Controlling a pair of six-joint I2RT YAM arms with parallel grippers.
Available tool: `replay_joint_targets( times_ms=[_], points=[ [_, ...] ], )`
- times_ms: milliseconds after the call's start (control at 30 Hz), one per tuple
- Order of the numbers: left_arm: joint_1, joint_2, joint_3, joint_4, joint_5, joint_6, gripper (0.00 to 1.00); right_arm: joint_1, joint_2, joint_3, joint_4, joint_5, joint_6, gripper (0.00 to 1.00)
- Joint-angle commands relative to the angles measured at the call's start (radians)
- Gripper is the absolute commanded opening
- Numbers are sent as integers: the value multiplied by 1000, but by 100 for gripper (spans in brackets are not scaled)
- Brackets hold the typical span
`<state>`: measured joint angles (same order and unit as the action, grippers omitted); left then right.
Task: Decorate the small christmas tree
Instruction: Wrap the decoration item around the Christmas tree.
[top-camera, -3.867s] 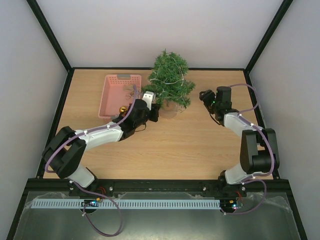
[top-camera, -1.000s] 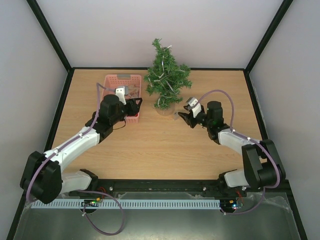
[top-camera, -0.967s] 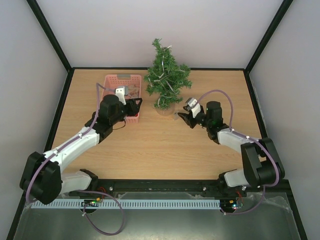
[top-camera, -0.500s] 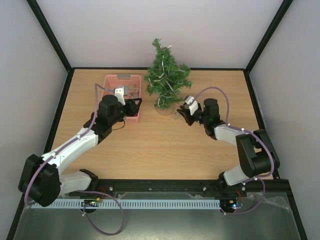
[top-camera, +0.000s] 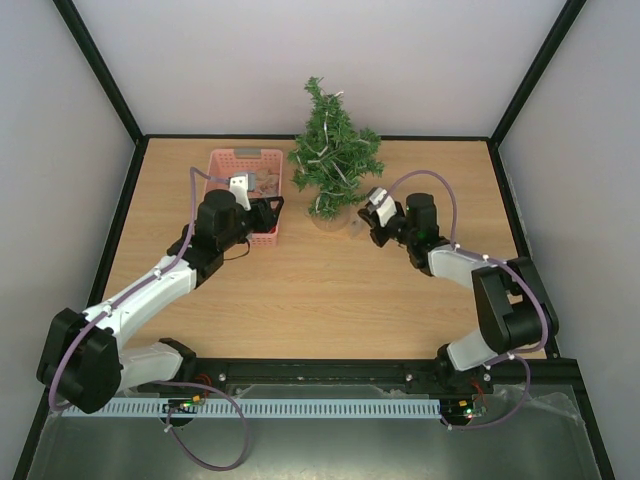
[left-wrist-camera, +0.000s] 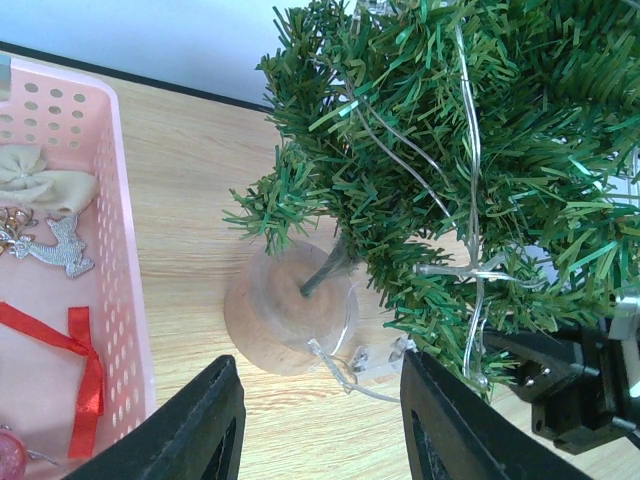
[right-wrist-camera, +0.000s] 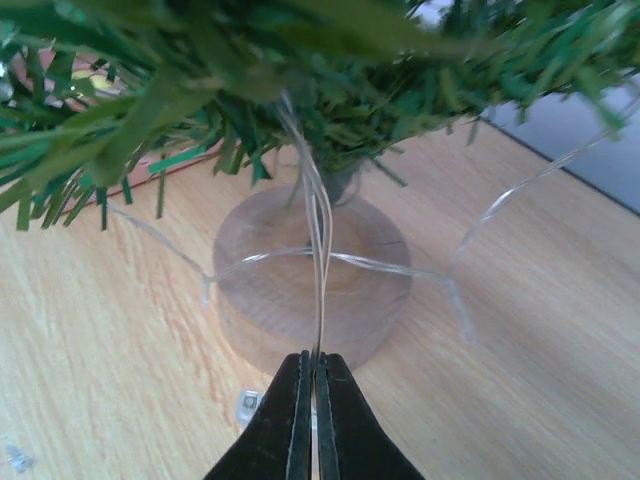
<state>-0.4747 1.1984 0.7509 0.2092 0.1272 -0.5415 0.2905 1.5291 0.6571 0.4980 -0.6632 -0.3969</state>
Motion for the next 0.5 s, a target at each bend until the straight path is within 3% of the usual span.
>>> replay_joint_targets(
  times_ms=[0, 233, 333, 467],
  points=[
    [2, 11, 21, -19, 8, 24, 45, 6, -97, -17, 44, 153, -10, 2],
    [5, 16, 33, -28, 22, 31, 45, 5, -168, -16, 94, 302, -98, 2],
    [4, 29, 34, -27, 36, 28, 45, 4, -156, 55, 12, 335, -155, 2],
    [4, 42, 39, -17, 59, 19, 45, 2, -171, 77, 36, 378, -177, 2]
  ],
)
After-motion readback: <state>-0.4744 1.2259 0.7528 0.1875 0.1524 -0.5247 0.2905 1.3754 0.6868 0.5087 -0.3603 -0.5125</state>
